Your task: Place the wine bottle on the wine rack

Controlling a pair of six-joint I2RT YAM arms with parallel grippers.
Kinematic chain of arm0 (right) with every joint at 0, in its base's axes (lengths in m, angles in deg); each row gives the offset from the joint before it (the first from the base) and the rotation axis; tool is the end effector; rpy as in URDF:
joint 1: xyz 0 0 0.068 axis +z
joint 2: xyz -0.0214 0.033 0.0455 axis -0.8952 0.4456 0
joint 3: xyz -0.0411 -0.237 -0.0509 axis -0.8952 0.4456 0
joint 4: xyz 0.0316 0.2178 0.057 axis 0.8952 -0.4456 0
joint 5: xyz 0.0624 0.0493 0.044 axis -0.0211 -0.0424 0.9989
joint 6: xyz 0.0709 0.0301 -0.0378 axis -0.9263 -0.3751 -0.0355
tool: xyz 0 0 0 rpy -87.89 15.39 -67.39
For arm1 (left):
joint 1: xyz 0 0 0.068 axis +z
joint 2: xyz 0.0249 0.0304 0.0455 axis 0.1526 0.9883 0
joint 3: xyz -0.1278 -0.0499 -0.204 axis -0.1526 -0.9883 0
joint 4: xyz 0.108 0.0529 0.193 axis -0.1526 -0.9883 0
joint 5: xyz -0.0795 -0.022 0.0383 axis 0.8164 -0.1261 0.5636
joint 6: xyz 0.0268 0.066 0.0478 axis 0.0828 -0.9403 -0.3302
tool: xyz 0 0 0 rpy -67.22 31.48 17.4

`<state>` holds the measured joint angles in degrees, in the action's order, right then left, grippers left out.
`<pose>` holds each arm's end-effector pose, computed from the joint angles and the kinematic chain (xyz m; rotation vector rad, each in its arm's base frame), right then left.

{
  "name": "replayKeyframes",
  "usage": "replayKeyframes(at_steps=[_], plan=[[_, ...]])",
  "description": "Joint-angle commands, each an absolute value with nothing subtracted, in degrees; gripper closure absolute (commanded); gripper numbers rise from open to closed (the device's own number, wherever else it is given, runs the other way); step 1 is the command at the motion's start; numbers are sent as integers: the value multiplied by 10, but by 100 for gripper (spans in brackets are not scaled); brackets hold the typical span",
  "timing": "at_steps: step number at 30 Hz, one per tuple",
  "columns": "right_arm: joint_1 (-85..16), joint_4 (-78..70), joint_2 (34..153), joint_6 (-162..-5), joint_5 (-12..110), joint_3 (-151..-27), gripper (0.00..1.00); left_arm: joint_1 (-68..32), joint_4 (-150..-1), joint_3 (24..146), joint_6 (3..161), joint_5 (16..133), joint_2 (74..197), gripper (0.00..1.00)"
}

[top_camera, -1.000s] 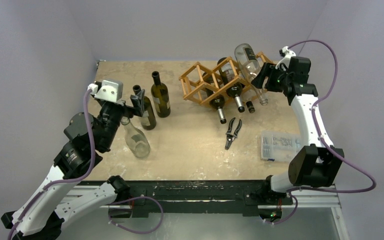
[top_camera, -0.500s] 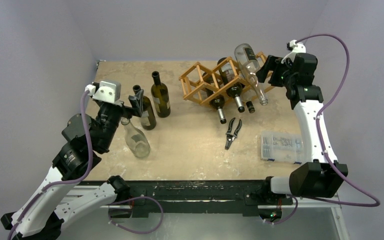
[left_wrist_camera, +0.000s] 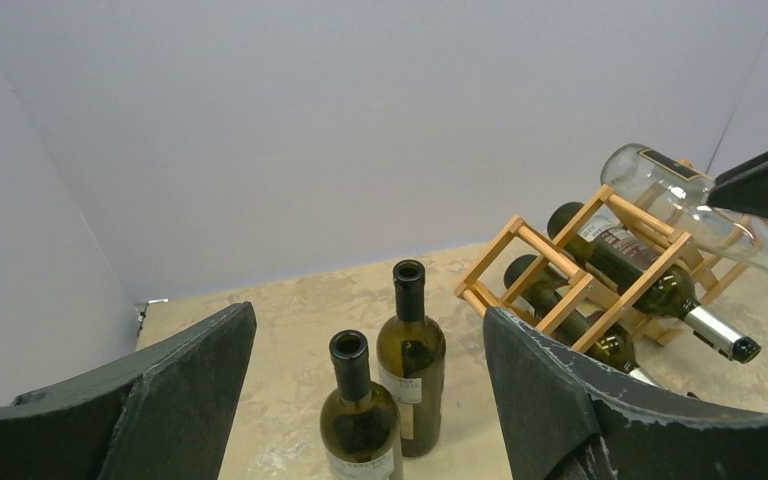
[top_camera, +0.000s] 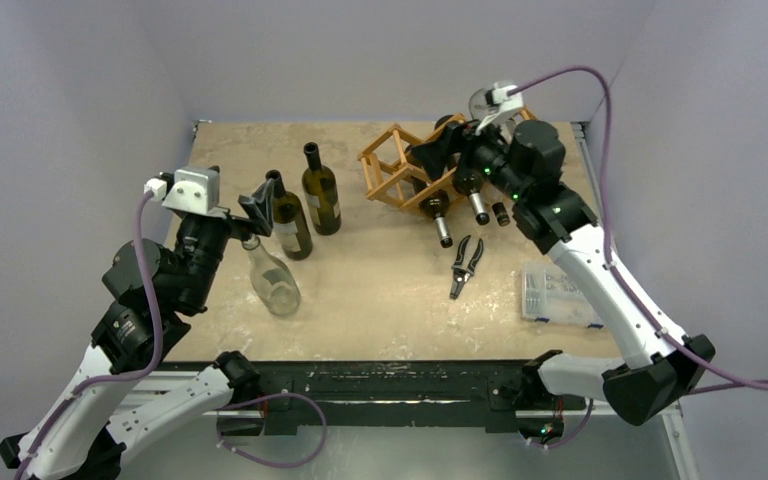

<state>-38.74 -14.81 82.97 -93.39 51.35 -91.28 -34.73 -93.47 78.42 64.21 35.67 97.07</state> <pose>0.2560 0.1325 0.4129 -0.2496 1.6636 0.6953 0.1159 -0.0568 0.4371 0.1442 1.3833 -0.1808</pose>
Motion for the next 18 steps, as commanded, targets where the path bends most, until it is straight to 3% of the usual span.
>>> replayKeyframes(at_steps=[1,10,18], plan=[[-282,-32,856,-945,510,-888,14,-344,-921,797,639,341,961,16],[-81,131,976,-926,472,-884,13,-344,-914,793,635,332,953,16],[-2,194,1090,-958,444,-945,12,-344,-909,791,631,328,949,16]])
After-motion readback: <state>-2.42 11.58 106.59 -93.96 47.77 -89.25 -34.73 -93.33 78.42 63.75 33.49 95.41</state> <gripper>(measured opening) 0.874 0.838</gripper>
